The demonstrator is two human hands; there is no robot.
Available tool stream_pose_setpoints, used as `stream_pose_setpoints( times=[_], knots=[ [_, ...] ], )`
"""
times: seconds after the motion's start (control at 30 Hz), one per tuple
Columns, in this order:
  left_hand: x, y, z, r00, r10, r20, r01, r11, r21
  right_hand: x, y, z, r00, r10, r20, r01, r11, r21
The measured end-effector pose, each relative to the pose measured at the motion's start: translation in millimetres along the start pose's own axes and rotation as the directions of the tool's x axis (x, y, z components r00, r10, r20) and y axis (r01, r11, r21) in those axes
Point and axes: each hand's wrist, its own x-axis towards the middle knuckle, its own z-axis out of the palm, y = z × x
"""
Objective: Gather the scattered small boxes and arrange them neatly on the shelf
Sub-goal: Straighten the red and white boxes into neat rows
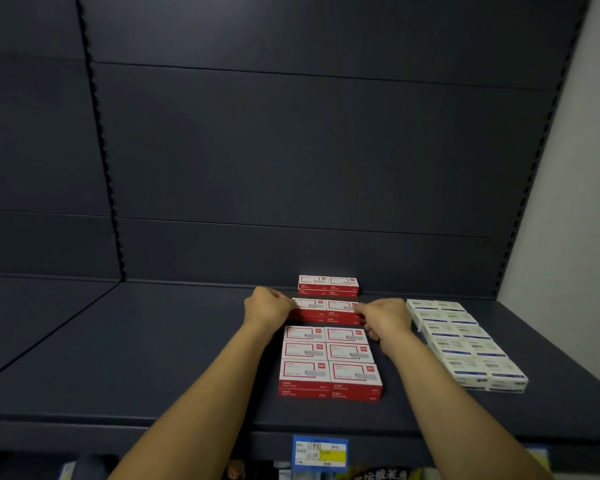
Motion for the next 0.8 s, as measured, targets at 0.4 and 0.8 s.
stream_pose_setpoints(
  times=[0.4, 0.8],
  knots=[
    [-24, 2, -21, 0.99, -0.078, 0.116, 0.073, 0.996, 0.047, -23, 1, -16, 0.996, 0.064, 0.067, -0.059, 0.996, -0.07],
    [-31, 1, -28, 0.987, -0.082, 0.139, 0.073, 0.995, 0.065, -25, 4, -20, 0.993, 0.071, 0.096, -0.061, 0.993, -0.104]
  ],
)
